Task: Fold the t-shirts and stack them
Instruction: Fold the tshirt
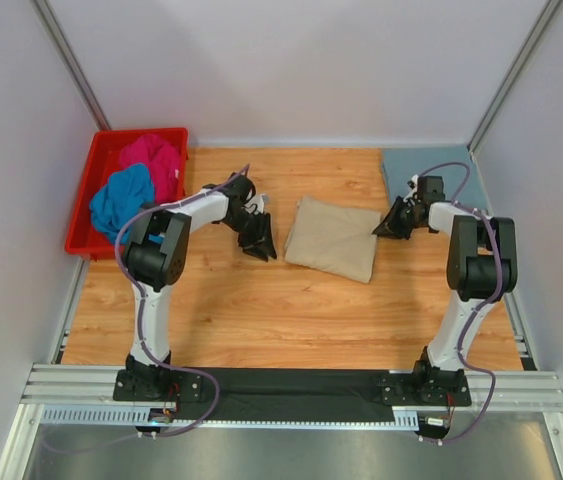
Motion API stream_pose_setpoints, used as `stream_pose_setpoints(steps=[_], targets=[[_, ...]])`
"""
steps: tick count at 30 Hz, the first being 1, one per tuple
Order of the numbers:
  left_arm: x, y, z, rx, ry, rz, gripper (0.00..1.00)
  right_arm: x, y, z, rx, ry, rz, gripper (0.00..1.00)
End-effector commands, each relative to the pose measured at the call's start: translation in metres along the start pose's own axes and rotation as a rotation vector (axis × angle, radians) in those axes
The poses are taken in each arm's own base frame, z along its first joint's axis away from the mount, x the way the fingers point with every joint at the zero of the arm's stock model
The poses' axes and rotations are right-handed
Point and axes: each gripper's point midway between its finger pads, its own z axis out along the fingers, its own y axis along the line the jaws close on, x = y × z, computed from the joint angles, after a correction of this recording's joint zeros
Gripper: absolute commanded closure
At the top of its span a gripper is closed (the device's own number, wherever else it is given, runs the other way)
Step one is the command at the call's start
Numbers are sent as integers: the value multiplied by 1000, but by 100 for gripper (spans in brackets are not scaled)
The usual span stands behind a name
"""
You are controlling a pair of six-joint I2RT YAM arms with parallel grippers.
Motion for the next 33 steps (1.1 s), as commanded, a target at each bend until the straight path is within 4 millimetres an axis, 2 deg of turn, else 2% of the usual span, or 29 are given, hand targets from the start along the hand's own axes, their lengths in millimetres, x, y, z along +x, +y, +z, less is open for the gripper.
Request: stream_pose_setpoints(steps=[1, 4, 8, 10, 12, 15, 17, 20, 21, 23, 24, 26, 28, 29, 30, 32, 33], targets=[[-15, -31, -27, 54, -96, 86, 56, -4, -1, 7, -9, 12, -41, 91], [-5, -56, -30, 122, -100, 136, 55, -8, 6, 7, -35, 19, -51, 92], [-5, -81, -34, 172, -154, 190, 56, -12, 13, 11, -66, 36, -69, 94], [-6, -92, -24, 213, -134, 193, 57, -14, 13, 14, -66, 42, -74, 96], [-9, -92, -10, 218, -115, 192, 58, -17, 13, 17, -66, 49, -87, 98], [-13, -73, 12, 157, -100, 181, 58, -16, 9, 20, -61, 64, -111, 100], [-12, -49, 30, 93, -76, 158, 58, -15, 7, 21, -59, 78, -111, 100], [-12, -23, 48, 16, -56, 147, 58, -14, 6, 23, -65, 91, -113, 100], [-17, -22, 48, 4, -64, 152, 58, -14, 6, 23, -67, 94, -110, 100], [-18, -21, 46, -1, -53, 150, 58, -15, 8, 22, -69, 93, -115, 100], [-26, -29, 40, 6, -74, 173, 58, -14, 7, 22, -66, 102, -116, 100], [-29, -40, 27, 14, -91, 190, 58, -18, 11, 19, -76, 102, -126, 99], [-38, -51, 11, 0, -124, 210, 58, -14, 12, 16, -64, 137, -114, 93], [-35, -55, 0, -16, -119, 201, 58, -26, 19, 11, -67, 117, -124, 90], [-41, -61, -10, -28, -143, 205, 57, -26, 19, 7, -51, 125, -116, 80], [-40, -74, -29, -26, -173, 201, 56, -41, 30, -6, -43, 91, -124, 72], [-42, -76, -35, -35, -191, 178, 55, -40, 32, -14, -27, 104, -113, 65]])
